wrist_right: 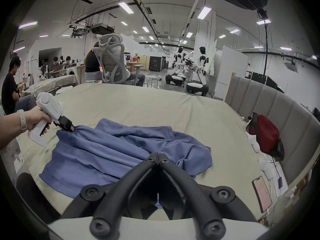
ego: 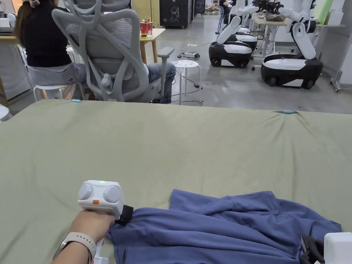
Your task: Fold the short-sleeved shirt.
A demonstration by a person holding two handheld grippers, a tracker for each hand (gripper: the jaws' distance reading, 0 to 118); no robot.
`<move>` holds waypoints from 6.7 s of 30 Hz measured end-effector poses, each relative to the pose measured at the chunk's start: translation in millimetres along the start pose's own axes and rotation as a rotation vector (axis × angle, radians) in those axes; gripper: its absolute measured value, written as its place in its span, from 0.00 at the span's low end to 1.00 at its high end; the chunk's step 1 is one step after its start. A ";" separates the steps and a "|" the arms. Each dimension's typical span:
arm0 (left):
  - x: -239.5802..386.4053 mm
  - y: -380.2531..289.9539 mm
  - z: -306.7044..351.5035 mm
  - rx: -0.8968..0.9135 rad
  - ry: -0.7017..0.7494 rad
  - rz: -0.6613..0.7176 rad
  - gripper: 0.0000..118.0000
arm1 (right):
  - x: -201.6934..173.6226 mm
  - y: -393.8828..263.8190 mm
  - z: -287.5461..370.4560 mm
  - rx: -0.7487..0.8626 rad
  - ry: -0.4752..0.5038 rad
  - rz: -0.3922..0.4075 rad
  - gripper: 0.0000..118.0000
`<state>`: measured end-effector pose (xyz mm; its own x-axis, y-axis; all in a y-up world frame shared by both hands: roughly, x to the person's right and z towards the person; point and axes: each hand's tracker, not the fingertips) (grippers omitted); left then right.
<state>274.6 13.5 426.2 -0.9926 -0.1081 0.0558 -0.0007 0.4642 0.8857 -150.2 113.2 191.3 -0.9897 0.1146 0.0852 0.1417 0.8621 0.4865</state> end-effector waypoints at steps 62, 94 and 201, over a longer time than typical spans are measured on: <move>-38.9 75.4 268.4 0.789 0.272 -0.090 0.01 | 154.4 230.9 -5.4 0.228 -0.269 0.050 0.03; -27.0 54.8 204.5 0.705 0.179 -0.065 0.01 | 151.9 141.7 -88.1 0.073 -0.327 0.005 0.03; -38.7 -149.3 115.8 0.321 -0.117 0.025 0.01 | 33.9 61.1 -186.6 -0.167 0.128 0.148 0.03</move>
<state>299.0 50.2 238.5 -1.0000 0.0000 0.0060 0.0042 0.7206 0.6933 -171.8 77.6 386.2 -0.9493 0.1605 0.2704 0.2961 0.7457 0.5969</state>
